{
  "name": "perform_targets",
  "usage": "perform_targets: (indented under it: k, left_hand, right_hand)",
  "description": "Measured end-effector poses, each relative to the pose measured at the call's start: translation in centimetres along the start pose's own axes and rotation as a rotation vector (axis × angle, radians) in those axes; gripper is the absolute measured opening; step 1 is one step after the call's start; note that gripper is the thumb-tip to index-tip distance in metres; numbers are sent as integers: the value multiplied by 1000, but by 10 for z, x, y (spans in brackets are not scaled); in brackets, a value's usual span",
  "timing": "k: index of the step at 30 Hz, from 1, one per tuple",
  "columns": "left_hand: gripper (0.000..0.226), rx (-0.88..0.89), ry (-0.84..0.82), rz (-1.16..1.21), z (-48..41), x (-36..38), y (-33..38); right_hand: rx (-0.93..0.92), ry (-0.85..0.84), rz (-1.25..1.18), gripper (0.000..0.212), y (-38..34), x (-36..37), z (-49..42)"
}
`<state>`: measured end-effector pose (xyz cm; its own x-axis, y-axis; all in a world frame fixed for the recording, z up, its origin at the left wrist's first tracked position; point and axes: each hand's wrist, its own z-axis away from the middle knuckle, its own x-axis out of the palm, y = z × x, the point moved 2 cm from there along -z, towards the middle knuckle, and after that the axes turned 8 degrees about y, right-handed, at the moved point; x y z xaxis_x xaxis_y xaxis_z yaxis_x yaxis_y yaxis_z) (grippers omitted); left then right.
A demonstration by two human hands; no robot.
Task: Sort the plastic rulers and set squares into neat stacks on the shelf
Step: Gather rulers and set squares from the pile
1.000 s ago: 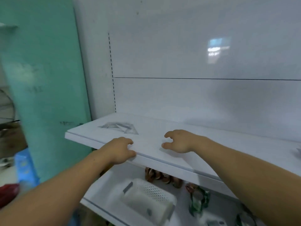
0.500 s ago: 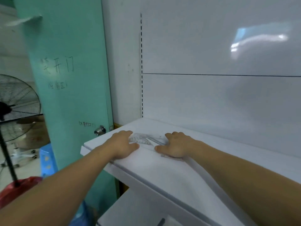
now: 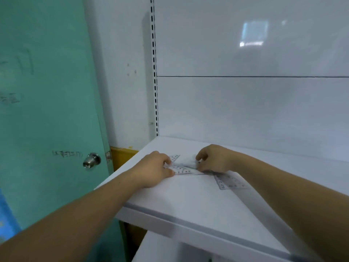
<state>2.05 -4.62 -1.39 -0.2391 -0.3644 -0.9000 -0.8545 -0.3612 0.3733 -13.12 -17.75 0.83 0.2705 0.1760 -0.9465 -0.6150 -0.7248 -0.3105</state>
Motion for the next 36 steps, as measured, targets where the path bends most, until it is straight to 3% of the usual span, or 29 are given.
perform_targets:
  k: [4, 7, 10, 17, 20, 24, 27, 36]
  left_hand:
    - [44, 12, -8, 122, 0, 0, -4]
    - [58, -37, -35, 192, 2, 1, -7]
    - [66, 2, 6, 178, 4, 0, -7]
    - [61, 108, 127, 130, 13, 3, -5]
    - [64, 81, 121, 109, 13, 6, -7]
    - [62, 63, 60, 130, 14, 9, -6]
    - [82, 43, 29, 167, 13, 8, -6]
    - [82, 8, 148, 249, 13, 6, -9]
  right_hand:
    - [114, 53, 40, 45, -6, 1, 20]
    - [214, 60, 56, 54, -7, 5, 37]
    - [278, 99, 31, 51, -6, 8, 46]
    - [309, 143, 1, 49, -11, 12, 38]
    - [287, 123, 35, 61, -10, 17, 32]
    - [252, 161, -15, 44, -3, 18, 28]
    - [185, 203, -88, 28, -3, 13, 33]
    - [13, 270, 280, 39, -12, 10, 47]
